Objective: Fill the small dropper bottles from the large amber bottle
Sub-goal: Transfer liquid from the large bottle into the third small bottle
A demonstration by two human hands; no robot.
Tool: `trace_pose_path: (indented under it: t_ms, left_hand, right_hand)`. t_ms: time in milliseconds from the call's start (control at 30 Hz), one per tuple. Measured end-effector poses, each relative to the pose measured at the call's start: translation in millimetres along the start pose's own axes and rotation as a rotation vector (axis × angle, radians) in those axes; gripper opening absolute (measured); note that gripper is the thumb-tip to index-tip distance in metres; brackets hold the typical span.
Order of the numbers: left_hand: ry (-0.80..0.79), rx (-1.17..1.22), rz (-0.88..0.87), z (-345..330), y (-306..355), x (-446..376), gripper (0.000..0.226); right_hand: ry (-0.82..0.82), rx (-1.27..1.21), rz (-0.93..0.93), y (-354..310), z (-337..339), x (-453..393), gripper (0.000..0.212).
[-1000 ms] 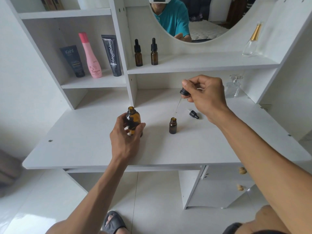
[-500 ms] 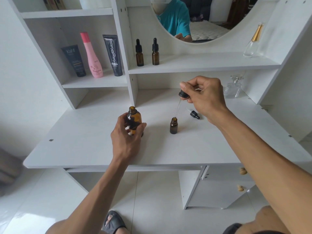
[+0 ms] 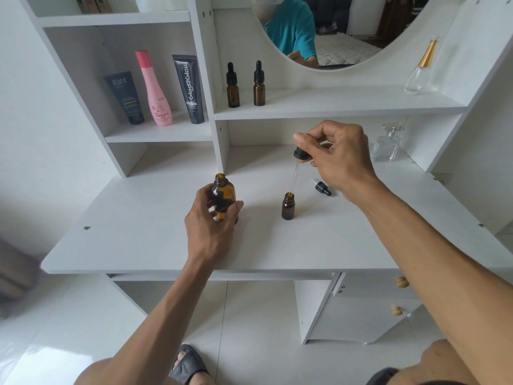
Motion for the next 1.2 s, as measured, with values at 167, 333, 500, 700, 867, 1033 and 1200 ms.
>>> trace_pose_path:
  t_ms: [167, 333, 500, 700, 867, 1033, 1200]
  left_hand:
    - [-0.005, 0.002, 0.009, 0, -1, 0, 0.049]
    - [-0.005, 0.004, 0.008, 0, -1, 0, 0.048]
    - [-0.006, 0.007, 0.014, 0, -1, 0, 0.049]
    - [-0.004, 0.002, 0.014, 0, 0, 0, 0.049]
    - [-0.007, 0.003, 0.015, 0, 0, 0, 0.048]
    - [-0.007, 0.006, 0.013, 0, 0, 0, 0.048]
    - [-0.004, 0.008, 0.015, 0, 0, 0, 0.048]
  right_hand:
    - [-0.004, 0.031, 0.038, -3, -1, -1, 0.027]
    - [0.006, 0.046, 0.058, -5, 0, -2, 0.027]
    - [0.004, 0.053, 0.06, -7, 1, -2, 0.027]
    - [-0.014, 0.057, 0.048, -7, -2, 2, 0.028]
    - [-0.027, 0.053, 0.025, -7, -4, 4, 0.027]
    - [-0.024, 0.007, 0.001, -9, -2, 3, 0.024]
    - [0.012, -0.096, -0.006, -21, 3, 1, 0.018]
Point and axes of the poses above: each hand's wrist, its own x-axis away from the middle knuckle, its own z-axis out of the back of the hand, y = z × x, the point moved 1 cm from there along -x, towards the middle knuckle, and after that the axes turned 1 degree about -x, right-handed, at the moved point
